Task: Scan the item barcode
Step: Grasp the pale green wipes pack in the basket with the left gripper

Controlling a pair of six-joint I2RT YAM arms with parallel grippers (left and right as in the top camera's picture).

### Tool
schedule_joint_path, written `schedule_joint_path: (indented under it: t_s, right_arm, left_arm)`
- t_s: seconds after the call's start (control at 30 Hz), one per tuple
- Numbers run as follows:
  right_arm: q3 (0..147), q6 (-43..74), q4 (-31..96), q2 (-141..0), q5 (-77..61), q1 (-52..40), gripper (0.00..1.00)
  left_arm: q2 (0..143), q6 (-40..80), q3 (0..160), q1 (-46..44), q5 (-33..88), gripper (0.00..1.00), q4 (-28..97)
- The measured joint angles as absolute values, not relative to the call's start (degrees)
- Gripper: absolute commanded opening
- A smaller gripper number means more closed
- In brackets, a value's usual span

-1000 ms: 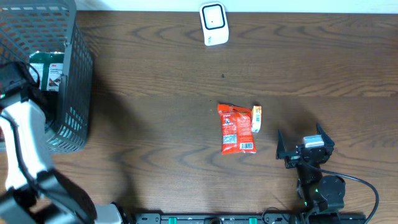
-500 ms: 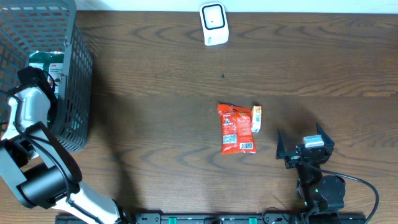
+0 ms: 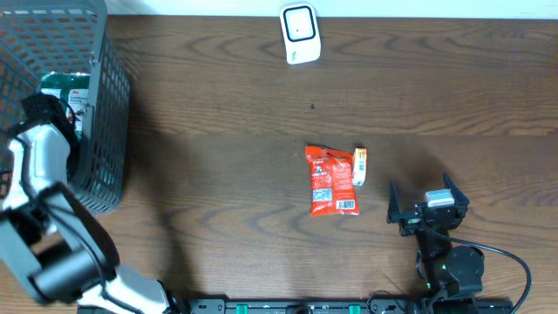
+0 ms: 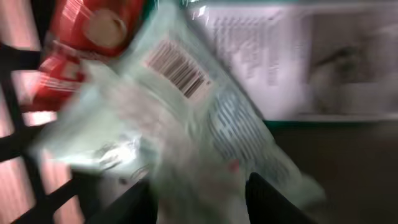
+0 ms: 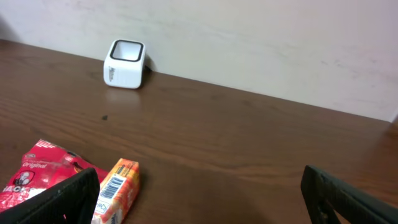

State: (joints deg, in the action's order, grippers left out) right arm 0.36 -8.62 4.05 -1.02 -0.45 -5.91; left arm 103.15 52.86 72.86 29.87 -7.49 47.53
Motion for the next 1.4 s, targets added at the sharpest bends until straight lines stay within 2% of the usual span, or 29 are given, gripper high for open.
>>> schedule_joint_path:
  t_s: [0.23,0.43,0.53,0.63,0.9,1.13,1.4]
  right_arm:
    - [0.4,-8.6,4.1,-1.0,-0.4,-5.9,0.99]
    - [0.4,-8.6,4.0,-1.0,-0.4,-5.9,0.99]
    - [0.4,-8.6,4.1,-1.0,-0.4,-5.9,0.99]
    - [0.4,-8.6,4.1,-1.0,-0.4,-5.9,0.99]
    - [0.4,-8.6,4.0,-1.0,-0.4,-5.9,0.99]
    - [0.4,-8.6,4.1,-1.0,-0.4,-5.9,0.99]
    - [0.4,-8.6,4.1,-1.0,-0.4,-5.9,0.99]
  left_arm:
    - [82.2,50.3,72.7,29.9,-7.5,0.47,44.1]
    - [67.3,49.3,72.7,29.9,-7.7,0.71,43.1]
    - [64.8,49.3,72.7,29.9,-7.7,0.88,43.7]
    - [66.5,48.9,72.9,29.9,-8.1,0.98,45.4]
    - [80.8,48.2,74.2,29.9,-6.8,0.98,49.2]
    - [96.4,48.2,73.3,29.9,-4.7,0.99,49.5]
    - [107.0,48.2,73.3,29.9,-4.4,0.98,47.2]
